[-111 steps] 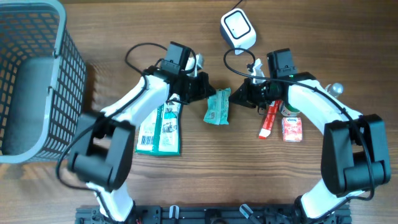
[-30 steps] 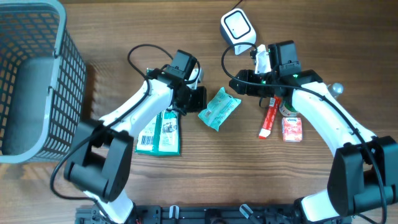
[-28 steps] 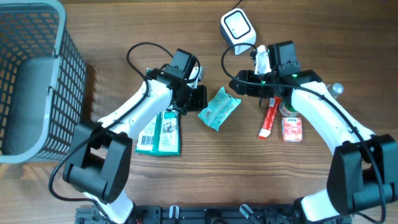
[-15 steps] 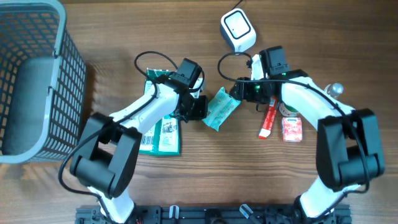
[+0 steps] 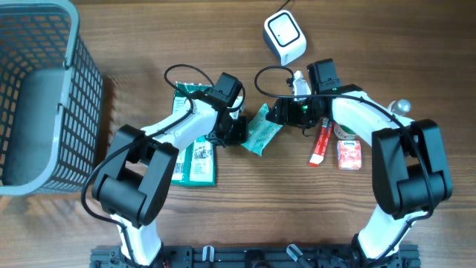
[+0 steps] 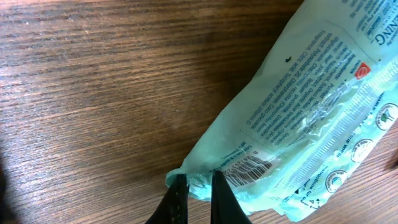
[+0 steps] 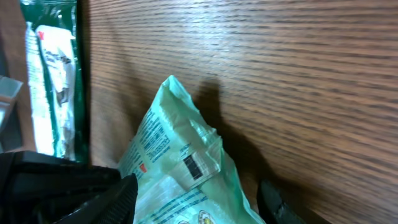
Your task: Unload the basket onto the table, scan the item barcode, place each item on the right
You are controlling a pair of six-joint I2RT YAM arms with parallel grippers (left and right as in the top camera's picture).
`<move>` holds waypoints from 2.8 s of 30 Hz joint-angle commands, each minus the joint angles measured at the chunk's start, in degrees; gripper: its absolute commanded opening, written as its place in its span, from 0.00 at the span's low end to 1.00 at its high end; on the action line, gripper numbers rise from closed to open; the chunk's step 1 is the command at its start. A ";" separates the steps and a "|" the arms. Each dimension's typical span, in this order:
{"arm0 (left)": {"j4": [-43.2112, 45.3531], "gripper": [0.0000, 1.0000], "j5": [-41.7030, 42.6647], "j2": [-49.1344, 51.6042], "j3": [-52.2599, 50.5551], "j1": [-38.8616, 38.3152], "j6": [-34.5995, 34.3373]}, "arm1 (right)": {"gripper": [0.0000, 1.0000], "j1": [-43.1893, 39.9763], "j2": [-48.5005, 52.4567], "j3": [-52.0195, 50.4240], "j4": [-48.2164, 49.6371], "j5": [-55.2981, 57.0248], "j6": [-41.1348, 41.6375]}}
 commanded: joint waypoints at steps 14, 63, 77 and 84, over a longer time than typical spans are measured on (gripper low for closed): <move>0.04 0.05 -1.68 2.91 -0.48 -0.22 0.09 | 0.36 -0.04 5.22 -0.66 5.38 -13.20 -0.96; -1.51 1.00 -19.65 -23.43 0.28 23.93 0.50 | 0.04 -0.94 -8.35 -0.55 1.01 -15.67 0.83; -1.51 1.00 -19.65 -23.43 0.28 23.93 0.50 | 0.04 0.37 -8.35 -0.55 1.01 -15.65 1.05; -1.51 1.00 -19.65 -23.43 0.28 23.93 0.50 | 0.04 0.35 -8.37 -0.35 1.03 -15.63 1.05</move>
